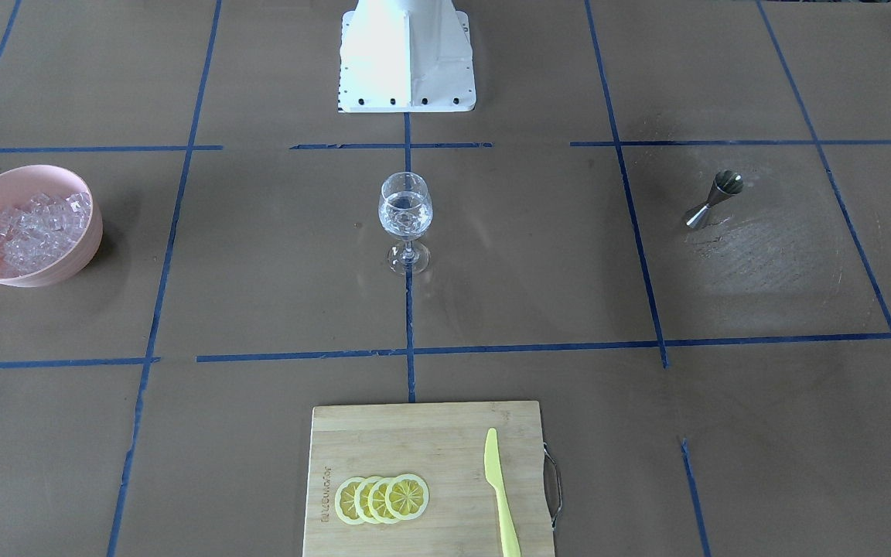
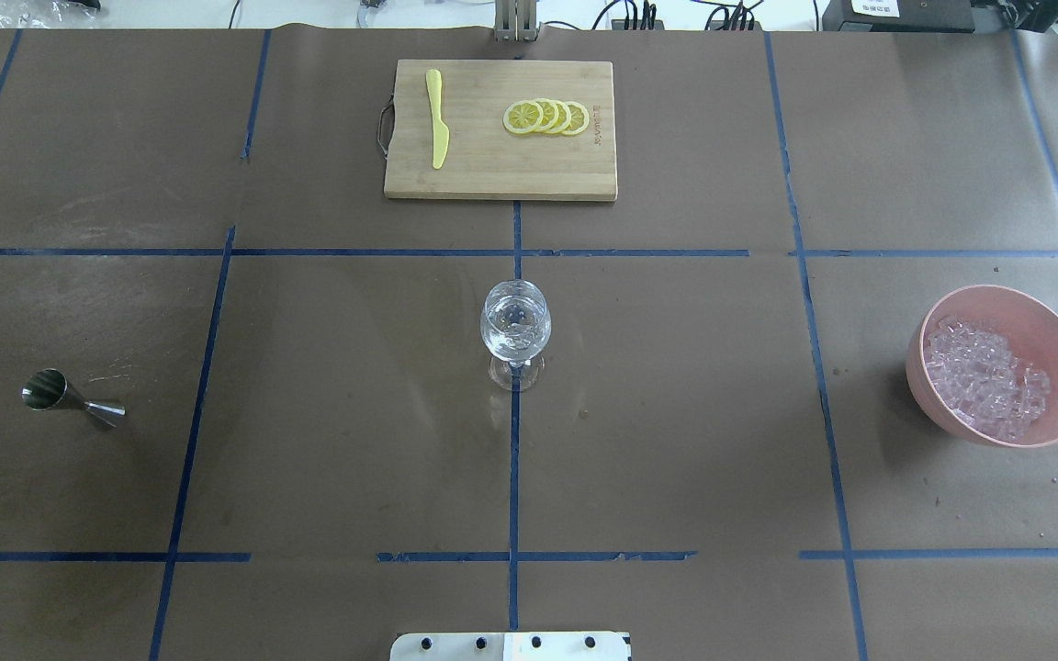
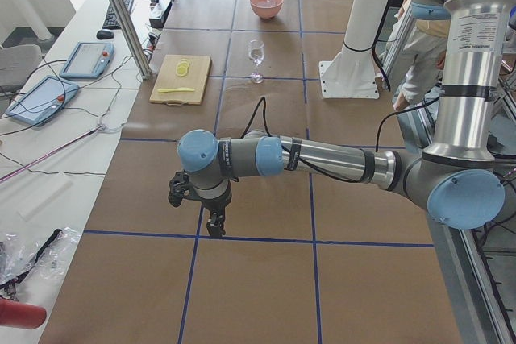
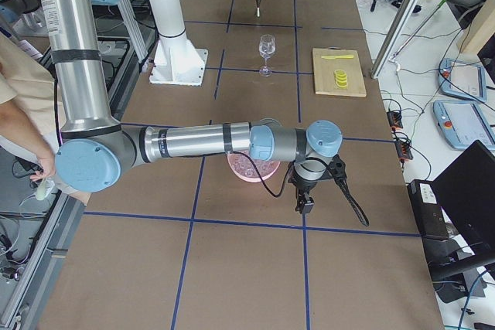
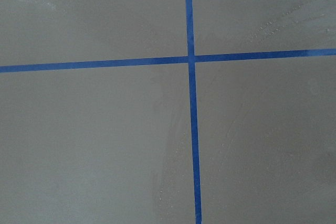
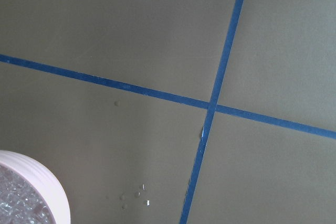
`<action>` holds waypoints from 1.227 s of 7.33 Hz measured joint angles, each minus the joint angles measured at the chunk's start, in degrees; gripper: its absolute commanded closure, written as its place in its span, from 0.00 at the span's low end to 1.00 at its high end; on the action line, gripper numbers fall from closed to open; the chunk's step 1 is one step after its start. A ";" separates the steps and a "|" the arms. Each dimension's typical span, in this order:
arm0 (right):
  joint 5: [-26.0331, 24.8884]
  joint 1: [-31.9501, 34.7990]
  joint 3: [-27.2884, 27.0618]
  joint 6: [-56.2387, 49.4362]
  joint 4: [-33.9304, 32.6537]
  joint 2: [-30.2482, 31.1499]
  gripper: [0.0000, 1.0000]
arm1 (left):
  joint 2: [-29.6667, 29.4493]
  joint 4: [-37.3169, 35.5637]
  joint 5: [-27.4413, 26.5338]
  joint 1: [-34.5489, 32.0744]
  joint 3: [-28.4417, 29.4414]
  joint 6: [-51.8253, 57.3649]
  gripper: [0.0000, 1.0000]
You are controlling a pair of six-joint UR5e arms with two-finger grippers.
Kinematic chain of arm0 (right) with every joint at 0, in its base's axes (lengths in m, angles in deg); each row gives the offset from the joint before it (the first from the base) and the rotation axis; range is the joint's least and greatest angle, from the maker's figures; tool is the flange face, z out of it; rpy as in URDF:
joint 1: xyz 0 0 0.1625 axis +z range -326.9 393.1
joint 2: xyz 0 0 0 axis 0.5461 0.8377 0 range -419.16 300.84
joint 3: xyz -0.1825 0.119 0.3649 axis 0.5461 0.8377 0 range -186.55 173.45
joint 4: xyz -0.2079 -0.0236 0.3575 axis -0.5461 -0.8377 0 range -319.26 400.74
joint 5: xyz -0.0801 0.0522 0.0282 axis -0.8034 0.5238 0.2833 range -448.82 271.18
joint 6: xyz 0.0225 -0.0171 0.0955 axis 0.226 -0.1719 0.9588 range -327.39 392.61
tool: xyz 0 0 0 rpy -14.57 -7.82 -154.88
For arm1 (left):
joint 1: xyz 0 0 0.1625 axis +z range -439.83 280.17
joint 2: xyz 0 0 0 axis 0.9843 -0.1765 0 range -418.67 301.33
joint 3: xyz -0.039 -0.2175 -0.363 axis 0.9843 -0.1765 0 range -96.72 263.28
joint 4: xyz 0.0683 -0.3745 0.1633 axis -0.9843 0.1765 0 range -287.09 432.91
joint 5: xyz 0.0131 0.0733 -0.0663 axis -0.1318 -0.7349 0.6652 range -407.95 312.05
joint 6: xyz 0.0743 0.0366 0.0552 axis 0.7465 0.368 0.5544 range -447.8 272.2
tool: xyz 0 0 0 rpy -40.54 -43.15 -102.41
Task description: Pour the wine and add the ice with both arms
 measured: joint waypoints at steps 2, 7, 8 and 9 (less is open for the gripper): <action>-0.11 -0.03 -0.17 0.03 0.12 -0.03 0.00 | -0.03 0.08 -0.11 -0.03 0.58 -0.03 0.00; 0.30 -0.06 -1.09 0.97 0.09 0.22 0.00 | 0.20 3.68 -0.26 -0.25 0.41 0.00 0.00; 0.30 -0.16 -0.99 1.07 0.11 -0.08 0.00 | 0.03 3.95 -0.27 -0.52 0.22 0.08 0.00; 0.33 -0.24 -1.11 1.13 0.11 -0.30 0.00 | -0.40 3.93 -0.26 -0.78 0.02 0.19 0.00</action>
